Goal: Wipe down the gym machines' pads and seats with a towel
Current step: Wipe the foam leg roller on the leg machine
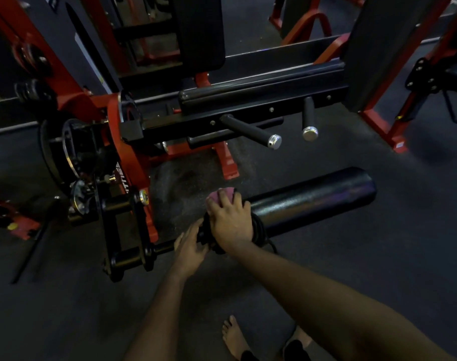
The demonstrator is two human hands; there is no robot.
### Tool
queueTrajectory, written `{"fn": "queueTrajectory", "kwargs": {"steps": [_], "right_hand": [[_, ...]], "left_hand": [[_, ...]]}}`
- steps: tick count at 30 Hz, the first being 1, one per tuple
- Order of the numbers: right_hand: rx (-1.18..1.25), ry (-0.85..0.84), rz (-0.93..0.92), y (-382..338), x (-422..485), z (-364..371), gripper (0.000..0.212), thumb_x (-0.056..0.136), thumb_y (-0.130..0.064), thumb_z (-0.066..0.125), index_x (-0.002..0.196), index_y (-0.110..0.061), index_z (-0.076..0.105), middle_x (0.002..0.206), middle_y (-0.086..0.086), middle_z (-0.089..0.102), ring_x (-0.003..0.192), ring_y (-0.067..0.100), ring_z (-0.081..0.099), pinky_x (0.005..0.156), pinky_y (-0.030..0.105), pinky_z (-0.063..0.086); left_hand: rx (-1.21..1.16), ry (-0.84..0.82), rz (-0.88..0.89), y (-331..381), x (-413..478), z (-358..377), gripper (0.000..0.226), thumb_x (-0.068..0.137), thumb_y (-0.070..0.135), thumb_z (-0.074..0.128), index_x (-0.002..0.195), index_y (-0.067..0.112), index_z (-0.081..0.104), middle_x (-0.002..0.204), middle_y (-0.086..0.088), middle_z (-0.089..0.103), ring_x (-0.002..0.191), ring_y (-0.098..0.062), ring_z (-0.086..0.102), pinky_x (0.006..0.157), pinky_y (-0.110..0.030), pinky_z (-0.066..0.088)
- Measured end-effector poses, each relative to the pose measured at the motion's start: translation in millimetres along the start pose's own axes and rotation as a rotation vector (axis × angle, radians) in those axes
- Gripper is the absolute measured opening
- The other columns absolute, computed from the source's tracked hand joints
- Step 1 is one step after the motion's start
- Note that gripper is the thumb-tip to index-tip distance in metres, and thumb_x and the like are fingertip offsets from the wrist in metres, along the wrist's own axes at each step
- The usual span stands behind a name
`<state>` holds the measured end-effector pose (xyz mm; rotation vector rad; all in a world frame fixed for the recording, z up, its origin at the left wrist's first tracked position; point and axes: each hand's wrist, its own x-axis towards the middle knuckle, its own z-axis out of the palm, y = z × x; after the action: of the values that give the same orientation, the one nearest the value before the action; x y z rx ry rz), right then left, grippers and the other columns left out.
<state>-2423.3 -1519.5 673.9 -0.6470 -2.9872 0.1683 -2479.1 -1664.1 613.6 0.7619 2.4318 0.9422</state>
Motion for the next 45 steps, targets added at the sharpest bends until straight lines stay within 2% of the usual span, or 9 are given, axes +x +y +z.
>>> {"fn": "queueTrajectory", "kwargs": {"steps": [3,9,14,17,21,29,38,41,45], "right_hand": [[-0.066,-0.003,-0.016,44,3,-2,0.044,0.091,-0.034,0.051,0.135,-0.034,0.056,0.147,0.009,0.051,0.12,0.038,0.046,0.089,0.049,0.041],[-0.083,0.053,0.389,185,-2,-23,0.043,0.092,-0.035,0.056,0.134,-0.042,0.051,0.148,0.006,0.046,0.119,0.04,0.044,0.091,0.055,0.041],[-0.027,0.067,0.571,161,2,-22,0.047,0.093,-0.026,0.054,0.138,-0.04,0.052,0.146,0.009,0.043,0.114,0.04,0.043,0.09,0.052,0.041],[-0.051,0.076,0.323,99,-2,-13,0.05,0.086,-0.026,0.06,0.133,-0.043,0.058,0.143,0.004,0.05,0.11,0.036,0.045,0.084,0.044,0.04],[-0.002,0.034,-0.054,32,-14,-1,0.049,0.097,-0.034,0.052,0.145,-0.037,0.049,0.156,0.006,0.042,0.132,0.04,0.039,0.096,0.057,0.041],[-0.102,0.006,0.15,156,-7,-12,0.052,0.092,-0.034,0.053,0.143,-0.044,0.047,0.154,0.006,0.044,0.118,0.038,0.045,0.09,0.049,0.042],[-0.025,0.064,0.613,303,-7,-35,0.052,0.095,-0.02,0.048,0.143,-0.04,0.046,0.156,0.011,0.032,0.124,0.047,0.039,0.096,0.064,0.041],[-0.062,0.096,0.644,280,4,-33,0.043,0.093,-0.019,0.049,0.133,-0.034,0.054,0.138,0.018,0.044,0.112,0.045,0.044,0.087,0.055,0.048],[-0.066,0.105,0.407,160,0,-10,0.05,0.086,-0.022,0.054,0.134,-0.036,0.054,0.136,0.011,0.048,0.105,0.036,0.045,0.081,0.042,0.044]], "left_hand": [[-0.014,-0.014,-0.003,-3,1,-2,0.079,0.081,0.05,0.067,0.151,0.029,0.039,0.15,0.007,0.049,0.135,-0.018,0.049,0.115,-0.055,0.029],[-0.077,0.031,-0.105,6,1,-1,0.061,0.096,0.047,0.062,0.151,0.038,0.036,0.151,0.005,0.047,0.142,-0.025,0.037,0.119,-0.044,0.02],[-0.096,-0.017,-0.203,39,16,-3,0.051,0.106,0.05,0.033,0.155,0.038,0.028,0.162,0.004,0.032,0.15,-0.022,0.025,0.12,-0.044,0.006],[-0.126,0.049,-0.226,46,13,5,0.045,0.107,0.04,0.038,0.151,0.033,0.037,0.157,0.001,0.042,0.147,-0.02,0.032,0.122,-0.041,0.002],[-0.078,0.135,-0.107,34,-7,17,0.052,0.097,0.055,0.043,0.147,0.042,0.036,0.155,0.02,0.036,0.144,-0.002,0.03,0.122,-0.046,0.003],[-0.035,0.224,-0.054,33,-22,25,0.062,0.088,0.065,0.037,0.145,0.041,0.041,0.155,0.025,0.035,0.142,0.002,0.031,0.119,-0.05,0.012],[-0.039,0.179,-0.041,30,-22,26,0.06,0.092,0.068,0.033,0.149,0.052,0.026,0.16,0.024,0.028,0.143,-0.001,0.029,0.111,-0.062,0.026],[-0.028,0.18,-0.059,33,-19,25,0.063,0.092,0.071,0.029,0.152,0.049,0.026,0.161,0.019,0.028,0.145,-0.007,0.028,0.112,-0.059,0.022],[0.089,0.149,-0.141,44,-4,18,0.049,0.105,0.049,0.035,0.154,0.042,0.032,0.157,0.012,0.037,0.14,-0.012,0.03,0.107,-0.052,0.018]]}}
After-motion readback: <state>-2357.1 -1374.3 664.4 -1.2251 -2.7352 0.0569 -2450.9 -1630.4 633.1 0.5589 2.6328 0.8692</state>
